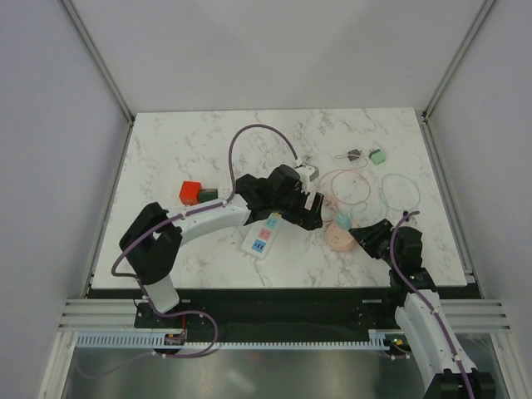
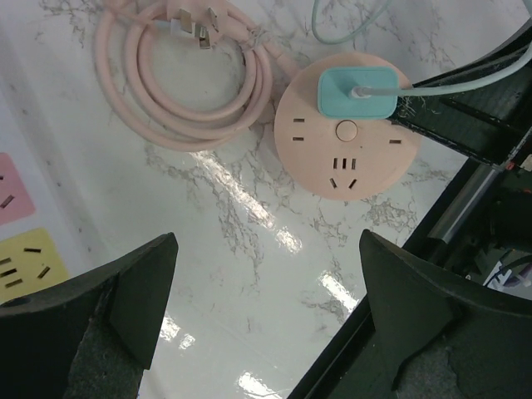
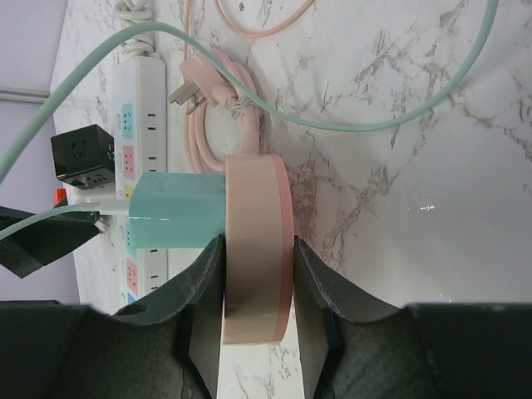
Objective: Pull the plug off the socket
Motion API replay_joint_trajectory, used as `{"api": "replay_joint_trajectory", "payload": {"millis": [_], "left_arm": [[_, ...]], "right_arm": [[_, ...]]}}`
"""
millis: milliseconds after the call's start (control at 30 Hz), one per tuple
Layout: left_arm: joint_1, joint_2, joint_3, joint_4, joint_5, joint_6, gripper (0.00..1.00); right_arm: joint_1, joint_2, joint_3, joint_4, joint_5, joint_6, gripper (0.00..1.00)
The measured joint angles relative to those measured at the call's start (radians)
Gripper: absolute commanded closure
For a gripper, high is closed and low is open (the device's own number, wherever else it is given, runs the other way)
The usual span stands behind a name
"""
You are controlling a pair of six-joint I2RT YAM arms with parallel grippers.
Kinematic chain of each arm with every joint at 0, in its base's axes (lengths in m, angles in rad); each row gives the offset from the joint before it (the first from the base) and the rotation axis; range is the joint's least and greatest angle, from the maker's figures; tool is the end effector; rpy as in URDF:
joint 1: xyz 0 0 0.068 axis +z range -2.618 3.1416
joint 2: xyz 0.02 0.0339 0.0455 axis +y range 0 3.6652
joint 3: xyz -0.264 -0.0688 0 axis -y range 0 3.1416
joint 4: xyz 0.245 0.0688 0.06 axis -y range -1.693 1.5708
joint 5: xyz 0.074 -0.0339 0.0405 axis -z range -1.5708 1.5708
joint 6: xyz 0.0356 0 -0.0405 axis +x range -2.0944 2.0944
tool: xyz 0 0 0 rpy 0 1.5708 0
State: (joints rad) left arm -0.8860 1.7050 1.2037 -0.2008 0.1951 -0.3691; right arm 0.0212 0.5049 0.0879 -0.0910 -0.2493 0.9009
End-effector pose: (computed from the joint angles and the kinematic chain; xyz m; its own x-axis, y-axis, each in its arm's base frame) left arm 0.2364 -0.3004 0.2397 -0.6889 0.2840 -0.6669 0.6486 0.6523 -0.3922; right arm 0.1318 0.0116 0.1441 -0.4870 0.7495 -0.4484 0.2346 0.6068 0.7594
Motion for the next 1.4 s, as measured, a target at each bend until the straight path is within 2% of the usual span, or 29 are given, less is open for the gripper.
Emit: {"api": "replay_joint_trajectory", "payload": {"millis": [400, 633, 900, 1033, 1300, 1400], "left_arm": [[-0.058, 0.172, 0.179, 0.050, 0.000, 0.005, 0.06], [-0.064, 0.283, 0.266, 0.060, 0.034, 0.059, 0.10], [-0.064, 0.364, 0.343, 0.053, 0.082, 0.077, 0.21], [-0.064, 0.382, 0.367, 0.052, 0.111, 0.076, 0.32], [-0.064, 0.406, 0.374, 0.052, 0.166, 0.068, 0.34], [-0.064, 0.419, 0.374, 0.052, 0.196, 0.055, 0.43]], "right_arm": [[0.000, 0.007, 0.000, 0.005, -0.005, 0.000, 1.00], [-0.002, 0.008, 0.000, 0.006, -0.008, 0.000, 1.00], [-0.004, 0.021, 0.000, 0.018, -0.012, 0.000, 1.00], [-0.005, 0.027, 0.000, 0.024, -0.014, -0.001, 1.00], [-0.005, 0.028, 0.000, 0.024, -0.015, -0.001, 1.00], [-0.005, 0.029, 0.000, 0.026, -0.015, -0.001, 1.00]]}}
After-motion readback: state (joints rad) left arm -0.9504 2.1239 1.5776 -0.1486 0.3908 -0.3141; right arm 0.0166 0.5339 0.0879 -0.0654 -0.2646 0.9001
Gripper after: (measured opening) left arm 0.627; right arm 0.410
